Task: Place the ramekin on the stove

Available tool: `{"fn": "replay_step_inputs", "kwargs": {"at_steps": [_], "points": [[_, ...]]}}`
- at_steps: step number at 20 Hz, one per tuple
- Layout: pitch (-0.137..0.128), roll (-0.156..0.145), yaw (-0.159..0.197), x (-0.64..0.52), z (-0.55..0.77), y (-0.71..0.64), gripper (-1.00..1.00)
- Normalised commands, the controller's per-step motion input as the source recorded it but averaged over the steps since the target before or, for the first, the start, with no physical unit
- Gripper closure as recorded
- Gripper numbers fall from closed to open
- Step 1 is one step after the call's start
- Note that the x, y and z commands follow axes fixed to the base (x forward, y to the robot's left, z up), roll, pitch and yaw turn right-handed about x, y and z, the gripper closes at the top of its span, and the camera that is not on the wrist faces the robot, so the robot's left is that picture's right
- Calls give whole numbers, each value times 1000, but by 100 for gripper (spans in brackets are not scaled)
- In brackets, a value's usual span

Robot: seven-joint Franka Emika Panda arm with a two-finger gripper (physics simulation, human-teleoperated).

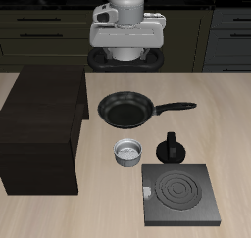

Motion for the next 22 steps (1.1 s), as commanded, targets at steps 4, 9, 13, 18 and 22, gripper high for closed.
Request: {"fn": "replay_step_inputs", "kwargs": {"at_steps": [4,9,13,18,22], "points": [[-21,19,21,216,25,143,-100],[-38,-13,-1,216,69,69,-100],[-14,3,-1,103,22,33,-100],[-35,-27,19,183,-22,-12,-100],[1,-2,-8,107,-85,-16,-100]]}}
